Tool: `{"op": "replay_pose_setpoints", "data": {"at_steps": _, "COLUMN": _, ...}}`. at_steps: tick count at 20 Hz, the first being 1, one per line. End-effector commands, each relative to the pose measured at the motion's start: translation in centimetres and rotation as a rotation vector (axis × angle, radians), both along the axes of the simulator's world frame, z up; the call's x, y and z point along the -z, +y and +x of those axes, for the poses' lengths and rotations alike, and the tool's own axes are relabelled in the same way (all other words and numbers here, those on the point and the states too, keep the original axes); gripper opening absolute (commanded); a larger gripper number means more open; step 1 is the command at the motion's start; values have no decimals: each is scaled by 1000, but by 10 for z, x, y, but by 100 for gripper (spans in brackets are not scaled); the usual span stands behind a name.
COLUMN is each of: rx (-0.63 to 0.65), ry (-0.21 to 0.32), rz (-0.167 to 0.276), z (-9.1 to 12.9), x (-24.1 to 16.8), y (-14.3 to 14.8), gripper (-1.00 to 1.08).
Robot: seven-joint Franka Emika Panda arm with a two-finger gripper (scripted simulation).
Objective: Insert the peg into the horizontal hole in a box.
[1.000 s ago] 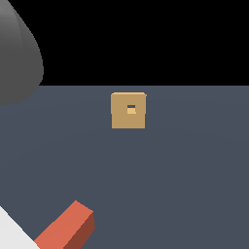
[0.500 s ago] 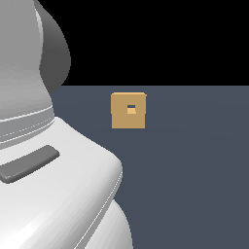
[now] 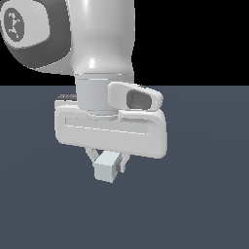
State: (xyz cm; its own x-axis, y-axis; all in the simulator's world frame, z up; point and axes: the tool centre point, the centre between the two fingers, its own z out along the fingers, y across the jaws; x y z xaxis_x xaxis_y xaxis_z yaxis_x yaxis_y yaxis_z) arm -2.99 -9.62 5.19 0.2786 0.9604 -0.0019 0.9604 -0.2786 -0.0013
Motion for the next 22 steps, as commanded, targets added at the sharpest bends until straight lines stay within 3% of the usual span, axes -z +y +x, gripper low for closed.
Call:
{"op": "replay_pose_setpoints", "data": {"at_steps": 1, "rx": -50, "ry": -2, "rz": -1, "z": 15, "x": -9, "y": 44, "gripper": -100}}
{"op": "replay_pose_setpoints", "data": {"at_steps": 7, "rx": -149, "ry": -2, "rz": 0, "z": 39, "x": -25, "y": 133, "gripper": -100}}
{"op": "replay_pose_setpoints", "data": {"at_steps": 12, "rx": -205, "ry": -2, "rz": 1, "z": 49, "x": -34, "y": 184, "gripper": -100}}
{"op": "replay_pose_setpoints", "data": {"at_steps": 17, "rx": -231, "ry": -2, "rz": 2, "z": 53, "x": -38, "y": 208, "gripper": -100}}
{"op": "replay_pose_setpoints", "data": {"at_steps": 22, "rx": -231, "ry": -2, "rz": 2, "z": 54, "x": -37, "y": 206, "gripper": -100}}
